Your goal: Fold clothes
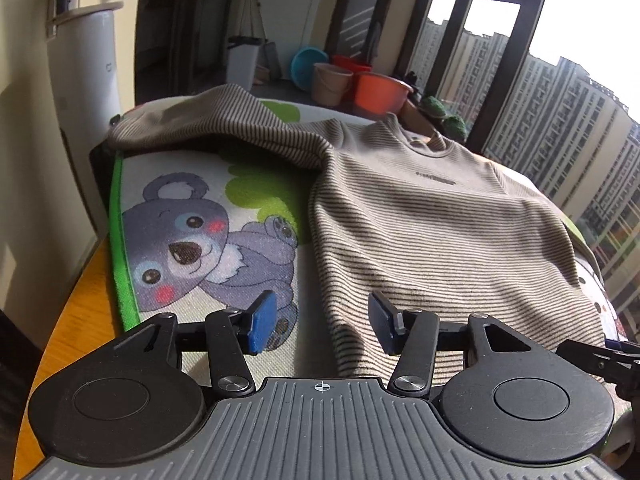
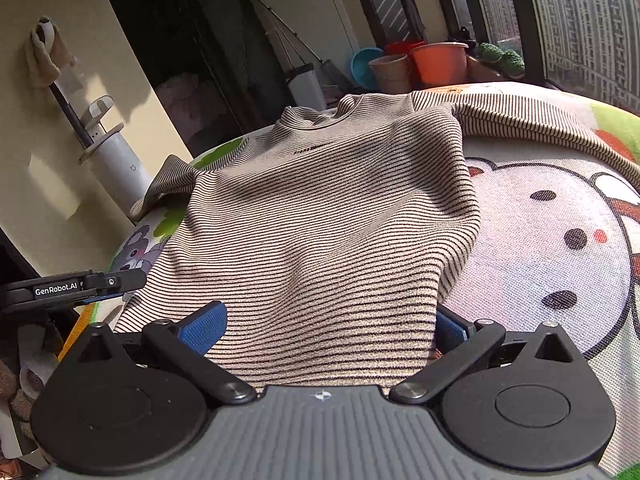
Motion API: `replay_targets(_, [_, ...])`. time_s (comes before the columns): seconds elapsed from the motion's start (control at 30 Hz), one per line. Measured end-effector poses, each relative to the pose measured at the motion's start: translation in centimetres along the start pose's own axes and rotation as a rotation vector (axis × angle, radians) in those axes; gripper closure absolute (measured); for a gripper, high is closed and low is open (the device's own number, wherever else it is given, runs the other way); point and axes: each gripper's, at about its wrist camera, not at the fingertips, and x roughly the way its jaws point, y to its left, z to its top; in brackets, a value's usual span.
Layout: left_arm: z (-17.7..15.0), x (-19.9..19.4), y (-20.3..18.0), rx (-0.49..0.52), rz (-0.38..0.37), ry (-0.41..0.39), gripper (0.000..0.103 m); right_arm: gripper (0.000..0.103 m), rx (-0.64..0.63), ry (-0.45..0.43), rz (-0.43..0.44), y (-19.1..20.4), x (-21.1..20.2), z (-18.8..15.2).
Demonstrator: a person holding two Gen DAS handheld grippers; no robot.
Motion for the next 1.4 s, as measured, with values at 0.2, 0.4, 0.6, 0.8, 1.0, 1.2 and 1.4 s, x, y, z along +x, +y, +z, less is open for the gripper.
replay_targets(0.2, [0.7,-7.1,-4.0,0.084,-0.047,-0.073,0.0,0.0,0.112,0.031,0.015,1.1,-5.5,1.1])
replay_targets(0.4, [-1.7,-12.8,-7.4,0.197,-0.011,-0.087,0.0,0.0,-0.041,-0.116,-0.057,6.1,-12.9,-2.0])
replay_targets(0.6, [-3.3,-14.3,-8.0,0.173,-0.025,-0.025,0.0,0.0,-0.14,-0.172,-0.149,9.0,-15.1,-4.6])
replay_targets(0.8, [-3.8,-14.9,-7.5,0.144,0.075,0.0,0.0,0.0,-0.083,-0.135,-0.181,8.4,-15.5,-5.0])
replay_targets(1.0, [-4.1,-14.9,-6.6,0.127,0.079,0.037,0.0,0.0,-0.116,-0.09,-0.206,9.3,-15.2,-5.5])
replay_targets(1.2, [-4.0,-14.7,-6.8,0.134,0.064,0.052,0.0,0.0,-0.135,-0.096,-0.212,9.7,-15.5,-5.7])
replay_targets(1.4, [-4.4,-14.6,-7.4,0.138,0.053,0.084,0.0,0.0,-0.121,-0.078,-0.204,9.3,-15.2,-5.6])
